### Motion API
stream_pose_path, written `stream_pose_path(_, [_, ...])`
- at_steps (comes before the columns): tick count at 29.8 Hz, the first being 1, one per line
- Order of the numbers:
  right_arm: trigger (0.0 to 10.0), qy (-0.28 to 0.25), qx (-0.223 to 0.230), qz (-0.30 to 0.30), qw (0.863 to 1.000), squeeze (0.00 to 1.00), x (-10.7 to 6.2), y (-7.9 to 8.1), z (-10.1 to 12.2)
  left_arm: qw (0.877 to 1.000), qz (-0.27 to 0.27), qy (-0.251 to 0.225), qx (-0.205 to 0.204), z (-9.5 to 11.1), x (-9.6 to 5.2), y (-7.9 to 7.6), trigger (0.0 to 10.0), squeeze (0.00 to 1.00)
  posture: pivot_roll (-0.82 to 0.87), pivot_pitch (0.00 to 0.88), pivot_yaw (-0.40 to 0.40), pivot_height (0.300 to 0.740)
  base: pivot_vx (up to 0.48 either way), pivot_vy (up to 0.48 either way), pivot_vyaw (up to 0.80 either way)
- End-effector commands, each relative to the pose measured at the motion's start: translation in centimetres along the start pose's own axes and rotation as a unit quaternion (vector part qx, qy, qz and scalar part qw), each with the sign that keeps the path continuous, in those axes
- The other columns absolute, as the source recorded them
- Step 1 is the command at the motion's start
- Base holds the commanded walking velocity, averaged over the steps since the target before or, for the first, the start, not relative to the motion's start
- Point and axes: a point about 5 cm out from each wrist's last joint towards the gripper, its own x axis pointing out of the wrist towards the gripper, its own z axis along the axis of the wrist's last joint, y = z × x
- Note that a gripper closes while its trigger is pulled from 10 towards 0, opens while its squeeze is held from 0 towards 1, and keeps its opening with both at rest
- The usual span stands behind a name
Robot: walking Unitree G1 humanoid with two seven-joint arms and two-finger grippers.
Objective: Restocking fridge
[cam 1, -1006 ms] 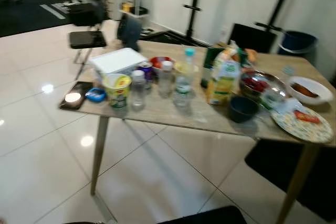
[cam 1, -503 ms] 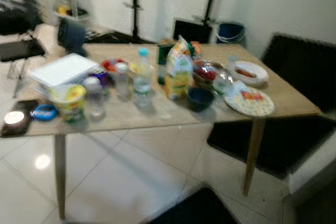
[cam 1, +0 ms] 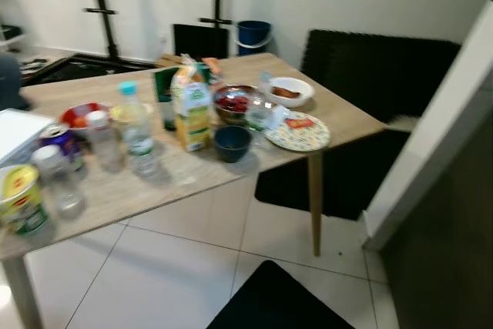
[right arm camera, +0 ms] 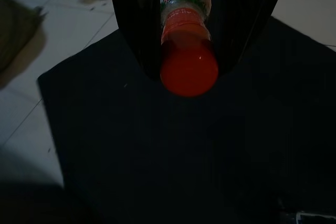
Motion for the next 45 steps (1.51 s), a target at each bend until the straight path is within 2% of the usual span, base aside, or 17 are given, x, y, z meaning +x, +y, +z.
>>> stream_pose_path(1, [10.0, -0.005, -0.006, 0.000, 1.000, 0.00, 0.00, -0.03, 0.39, 1.000, -0.009, 0.021, -0.004, -1.14, -0.08, -0.53, 10.0, 0.00, -0.06, 0.000, -0.021, 0.740, 0.000, 0.000, -0.80])
stream_pose_path(45, [10.0, -0.004, -0.006, 0.008, 1.000, 0.00, 0.04, 0.51, 0.48, 1.000, -0.007, 0.019, 0.001, -1.21, -0.12, -0.41, 10.0, 0.00, -0.06, 0.000, -0.017, 0.740, 0.000, 0.000, -0.80])
